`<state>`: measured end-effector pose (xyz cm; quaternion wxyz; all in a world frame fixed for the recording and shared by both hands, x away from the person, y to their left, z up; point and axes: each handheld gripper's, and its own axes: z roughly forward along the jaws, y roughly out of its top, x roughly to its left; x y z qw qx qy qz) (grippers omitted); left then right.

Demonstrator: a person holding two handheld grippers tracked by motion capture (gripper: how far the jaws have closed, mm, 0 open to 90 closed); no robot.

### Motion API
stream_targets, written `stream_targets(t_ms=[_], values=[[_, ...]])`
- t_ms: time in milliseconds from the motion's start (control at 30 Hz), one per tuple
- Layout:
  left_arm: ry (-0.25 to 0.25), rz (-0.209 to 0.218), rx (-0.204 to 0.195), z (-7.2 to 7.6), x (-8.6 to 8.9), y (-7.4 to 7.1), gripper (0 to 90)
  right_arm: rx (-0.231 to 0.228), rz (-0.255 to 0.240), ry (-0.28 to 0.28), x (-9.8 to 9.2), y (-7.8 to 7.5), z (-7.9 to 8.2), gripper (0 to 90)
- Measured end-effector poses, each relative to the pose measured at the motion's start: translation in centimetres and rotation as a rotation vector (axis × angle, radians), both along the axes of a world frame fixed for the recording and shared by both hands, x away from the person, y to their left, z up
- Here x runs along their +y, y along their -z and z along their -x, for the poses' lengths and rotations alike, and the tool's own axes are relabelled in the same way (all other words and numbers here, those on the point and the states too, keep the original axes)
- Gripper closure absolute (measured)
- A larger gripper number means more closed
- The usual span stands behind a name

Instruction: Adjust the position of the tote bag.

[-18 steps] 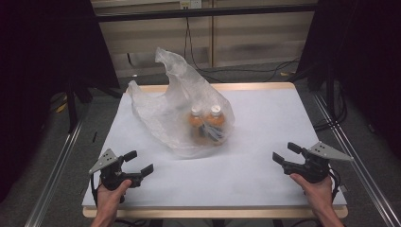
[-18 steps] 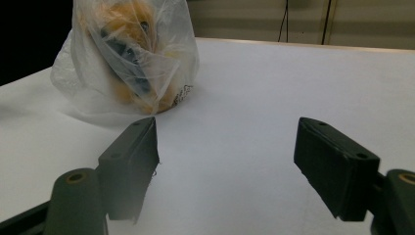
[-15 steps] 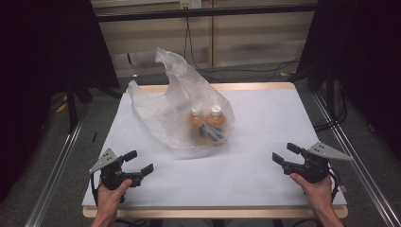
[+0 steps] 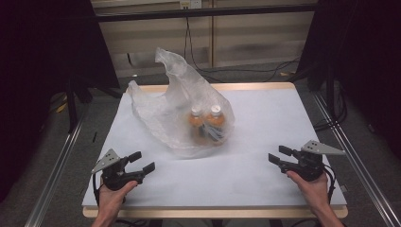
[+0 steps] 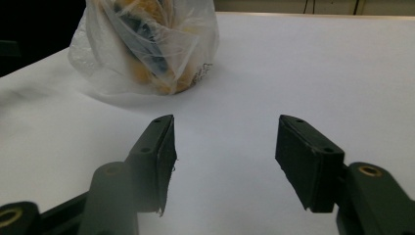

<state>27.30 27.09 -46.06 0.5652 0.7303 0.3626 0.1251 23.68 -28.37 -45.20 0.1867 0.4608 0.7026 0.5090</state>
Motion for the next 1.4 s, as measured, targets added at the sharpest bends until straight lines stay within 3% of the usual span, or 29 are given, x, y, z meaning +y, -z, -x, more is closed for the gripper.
stream_targets(t_ms=[133, 367, 500, 600, 733, 767, 900, 933, 1033, 1100, 1200, 1267, 1400], values=[[-0.01, 0.016, 0.005, 0.0, 0.0, 0.0, 22.7, 0.003, 0.013, -0.018, 0.4, -0.2, -0.3, 44.3], [-0.011, 0.03, -0.012, -0.3, 0.0, -0.3, 33.7, -0.006, -0.001, -0.041, 1.2, -1.4, -1.0, 49.7], [-0.011, 0.034, -0.011, -1.4, -0.2, -0.6, 40.4, -0.006, 0.011, -0.091, 2.8, -2.0, -1.7, 51.8], [-0.008, 0.037, -0.025, -2.2, -0.4, -1.0, 45.7, -0.011, 0.011, -0.145, 4.9, -2.9, -3.4, 54.5], [0.001, 0.029, -0.036, -2.7, -0.2, -1.3, 50.4, -0.022, 0.005, -0.168, 6.3, -3.8, -4.7, 58.7], [-0.011, 0.024, -0.042, -3.5, 0.0, -1.4, 55.5, -0.034, 0.0, -0.183, 7.2, -4.4, -5.5, 61.4], [-0.024, 0.029, -0.034, -4.8, 0.7, -1.3, 61.7, -0.052, -0.004, -0.207, 8.7, -5.5, -6.8, 63.7], [-0.039, 0.055, -0.028, -5.2, 0.8, -1.3, 63.1, -0.052, -0.011, -0.211, 9.0, -5.8, -7.1, 63.7], [-0.073, 0.055, -0.021, -6.8, 1.6, -1.3, 67.8, -0.056, -0.022, -0.251, 10.4, -7.2, -8.8, 67.5], [-0.08, 0.057, -0.02, -7.2, 1.8, -1.3, 67.8, -0.056, -0.019, -0.25, 10.7, -7.5, -9.1, 67.6], [-0.111, 0.09, -0.016, -8.8, 2.3, -1.6, 64.0, -0.058, -0.023, -0.26, 12.1, -8.6, -10.9, 66.8], [-0.12, 0.083, -0.02, -9.1, 2.3, -1.8, 64.0, -0.058, -0.019, -0.265, 12.5, -8.9, -11.2, 65.5], [-0.103, 0.086, -0.02, -10.5, 2.5, -2.3, 61.2, -0.08, -0.004, -0.284, 14.2, -10.4, -12.7, 60.9]])
